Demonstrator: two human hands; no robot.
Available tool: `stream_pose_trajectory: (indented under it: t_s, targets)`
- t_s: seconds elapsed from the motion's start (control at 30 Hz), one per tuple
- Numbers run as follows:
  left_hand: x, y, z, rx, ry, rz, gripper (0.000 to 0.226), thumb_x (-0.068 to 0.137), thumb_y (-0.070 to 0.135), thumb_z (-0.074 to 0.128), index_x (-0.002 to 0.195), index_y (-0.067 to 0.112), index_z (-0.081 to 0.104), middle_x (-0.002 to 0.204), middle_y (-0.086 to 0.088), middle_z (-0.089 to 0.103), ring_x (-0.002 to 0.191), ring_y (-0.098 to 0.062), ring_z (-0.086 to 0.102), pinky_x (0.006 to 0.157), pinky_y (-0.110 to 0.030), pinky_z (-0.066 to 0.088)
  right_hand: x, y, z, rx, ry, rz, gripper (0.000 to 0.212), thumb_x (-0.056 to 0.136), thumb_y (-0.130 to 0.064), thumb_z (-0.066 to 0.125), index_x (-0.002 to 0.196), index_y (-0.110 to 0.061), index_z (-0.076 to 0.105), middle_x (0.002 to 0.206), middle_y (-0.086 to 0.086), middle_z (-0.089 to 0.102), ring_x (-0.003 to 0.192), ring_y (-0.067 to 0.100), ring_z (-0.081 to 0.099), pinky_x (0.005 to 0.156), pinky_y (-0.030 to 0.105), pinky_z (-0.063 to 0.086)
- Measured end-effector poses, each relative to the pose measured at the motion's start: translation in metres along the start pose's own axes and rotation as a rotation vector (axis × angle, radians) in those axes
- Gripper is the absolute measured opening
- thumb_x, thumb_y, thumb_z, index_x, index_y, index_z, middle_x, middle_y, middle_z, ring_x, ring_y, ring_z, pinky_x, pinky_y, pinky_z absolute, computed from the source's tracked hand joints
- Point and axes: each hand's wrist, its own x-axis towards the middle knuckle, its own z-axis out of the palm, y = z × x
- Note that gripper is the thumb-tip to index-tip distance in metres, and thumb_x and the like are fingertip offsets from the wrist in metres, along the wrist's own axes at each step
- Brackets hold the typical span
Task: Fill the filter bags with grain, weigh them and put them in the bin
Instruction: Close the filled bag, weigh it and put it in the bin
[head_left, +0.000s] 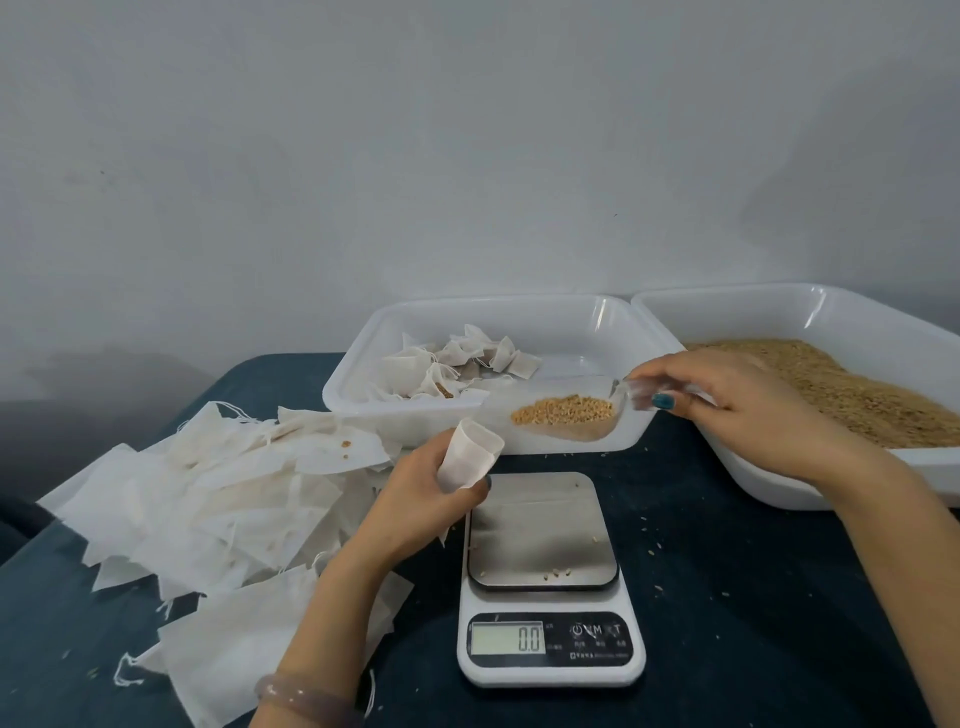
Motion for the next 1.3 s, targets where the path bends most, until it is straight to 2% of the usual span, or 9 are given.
stream_pose_trajectory:
  t_s: [0.1, 0.23, 0.33, 0.43, 0.57, 0.7, 0.87, 1.1, 1.3]
  targets:
    - [0.000, -0.001, 0.000, 0.029, -0.008, 0.014, 0.027, 0.083, 0.025, 0.069, 0.097, 0.045, 0.058, 0.098, 0.031, 0.063, 0.089, 0.006, 0.060, 0.068, -0.004, 0.044, 0.004, -0.001, -0.003, -0.122, -0.030, -0.028, 0.034, 0.099, -0.016, 0.053, 0.122, -0.041, 0.060, 0.109, -0.018, 0.066, 0.108, 0.011, 0.057, 0.104, 0.043, 0.037]
    - [0.002, 0.000, 0.002, 0.050, -0.019, 0.037, 0.020, 0.079, 0.037, 0.065, 0.098, 0.039, 0.059, 0.093, 0.023, 0.065, 0.084, 0.001, 0.061, 0.066, -0.008, 0.045, 0.009, -0.008, -0.008, -0.283, -0.023, -0.085, 0.033, 0.098, -0.022, 0.050, 0.123, -0.041, 0.059, 0.111, -0.020, 0.062, 0.110, 0.011, 0.051, 0.099, 0.030, 0.026]
    - [0.001, 0.001, 0.004, 0.122, -0.052, 0.065, 0.024, 0.080, 0.038, 0.066, 0.101, 0.039, 0.054, 0.093, 0.025, 0.062, 0.084, 0.000, 0.060, 0.065, -0.015, 0.048, 0.015, -0.014, -0.010, -0.385, -0.015, -0.094, 0.034, 0.098, -0.027, 0.049, 0.128, -0.042, 0.056, 0.113, -0.017, 0.058, 0.114, 0.010, 0.045, 0.110, 0.036, 0.019]
    - [-0.001, 0.005, 0.008, 0.180, -0.065, 0.093, 0.027, 0.077, 0.044, 0.066, 0.096, 0.042, 0.046, 0.092, 0.027, 0.059, 0.083, 0.002, 0.058, 0.060, -0.015, 0.045, 0.021, -0.018, -0.012, -0.451, 0.000, -0.146, 0.035, 0.098, -0.026, 0.050, 0.129, -0.043, 0.056, 0.103, -0.016, 0.046, 0.114, 0.014, 0.039, 0.115, 0.044, 0.015]
    - [-0.002, 0.009, 0.011, 0.178, -0.071, 0.099, 0.028, 0.077, 0.047, 0.065, 0.090, 0.051, 0.041, 0.089, 0.027, 0.058, 0.079, 0.000, 0.057, 0.056, -0.016, 0.041, 0.028, -0.024, -0.014, -0.508, 0.051, -0.221, 0.033, 0.095, -0.026, 0.056, 0.125, -0.038, 0.061, 0.100, -0.009, 0.049, 0.110, 0.019, 0.039, 0.113, 0.053, 0.021]
    - [-0.003, 0.011, 0.011, 0.151, -0.065, 0.109, 0.027, 0.077, 0.046, 0.065, 0.091, 0.049, 0.042, 0.087, 0.025, 0.059, 0.076, -0.002, 0.057, 0.056, -0.017, 0.041, 0.031, -0.027, -0.016, -0.544, 0.113, -0.285, 0.032, 0.090, -0.020, 0.067, 0.120, -0.033, 0.067, 0.101, 0.001, 0.061, 0.107, 0.029, 0.046, 0.109, 0.061, 0.028]
    - [-0.003, 0.014, 0.013, 0.100, -0.065, 0.121, 0.025, 0.077, 0.048, 0.064, 0.093, 0.046, 0.045, 0.090, 0.021, 0.062, 0.078, -0.003, 0.059, 0.057, -0.016, 0.042, 0.033, -0.031, -0.024, -0.574, 0.152, -0.322, 0.033, 0.088, -0.017, 0.071, 0.119, -0.030, 0.068, 0.104, 0.006, 0.063, 0.109, 0.034, 0.047, 0.108, 0.063, 0.029]
    - [-0.004, 0.017, 0.016, 0.014, -0.082, 0.099, 0.030, 0.078, 0.046, 0.062, 0.103, 0.033, 0.051, 0.098, 0.012, 0.065, 0.084, -0.008, 0.062, 0.067, -0.033, 0.053, 0.035, -0.036, -0.032, -0.601, 0.171, -0.355, 0.031, 0.088, -0.021, 0.070, 0.119, -0.028, 0.069, 0.105, 0.007, 0.065, 0.108, 0.036, 0.047, 0.107, 0.063, 0.031]
    - [-0.005, 0.022, 0.016, -0.047, -0.088, 0.099, 0.034, 0.075, 0.050, 0.058, 0.103, 0.031, 0.052, 0.097, 0.016, 0.067, 0.082, -0.006, 0.064, 0.068, -0.020, 0.049, 0.035, -0.038, -0.034, -0.616, 0.210, -0.383, 0.031, 0.085, -0.018, 0.073, 0.115, -0.026, 0.071, 0.101, 0.008, 0.066, 0.103, 0.038, 0.049, 0.102, 0.062, 0.034]
